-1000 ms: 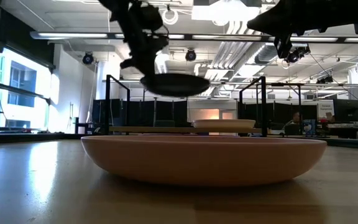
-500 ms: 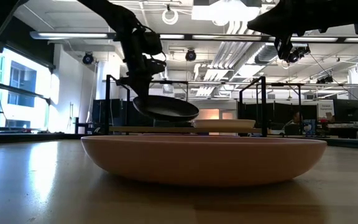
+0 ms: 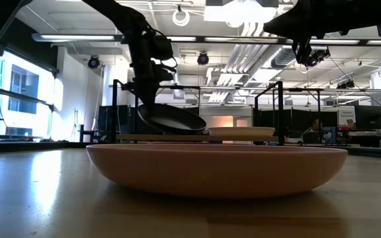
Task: Place and stack plates onto a shelf
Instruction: Put the black plate on the shelf, then adjust the white plate on the shelf
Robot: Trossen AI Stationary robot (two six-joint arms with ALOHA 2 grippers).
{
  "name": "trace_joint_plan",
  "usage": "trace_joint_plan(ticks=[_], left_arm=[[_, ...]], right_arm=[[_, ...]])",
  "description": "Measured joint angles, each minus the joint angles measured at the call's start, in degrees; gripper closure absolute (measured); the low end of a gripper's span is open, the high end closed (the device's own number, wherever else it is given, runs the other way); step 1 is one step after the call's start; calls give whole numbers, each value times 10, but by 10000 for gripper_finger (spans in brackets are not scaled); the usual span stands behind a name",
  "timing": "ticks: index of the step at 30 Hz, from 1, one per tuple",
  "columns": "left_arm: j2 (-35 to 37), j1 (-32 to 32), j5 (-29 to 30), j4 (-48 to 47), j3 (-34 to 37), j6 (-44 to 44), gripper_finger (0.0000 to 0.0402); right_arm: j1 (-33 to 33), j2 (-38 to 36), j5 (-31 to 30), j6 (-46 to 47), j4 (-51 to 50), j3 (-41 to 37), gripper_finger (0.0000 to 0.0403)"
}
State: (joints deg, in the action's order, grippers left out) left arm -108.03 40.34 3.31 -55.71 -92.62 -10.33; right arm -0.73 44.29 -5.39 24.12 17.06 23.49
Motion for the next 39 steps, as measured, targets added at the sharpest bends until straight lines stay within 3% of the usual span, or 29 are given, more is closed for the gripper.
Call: trace_joint_plan(ticks=[15, 29, 34, 39], left_arm=[[0, 0, 0, -8, 0, 16, 382], [0, 0, 2, -5, 0, 16, 291], [0, 0, -5, -2, -14, 16, 275], [19, 0, -53, 10, -49, 16, 274]], right_arm=[[0, 0, 0, 0, -1, 0, 403], [0, 0, 0, 9, -1, 0, 403], [0, 0, 0, 9, -1, 0, 403], [0, 0, 0, 14, 23, 0, 403]])
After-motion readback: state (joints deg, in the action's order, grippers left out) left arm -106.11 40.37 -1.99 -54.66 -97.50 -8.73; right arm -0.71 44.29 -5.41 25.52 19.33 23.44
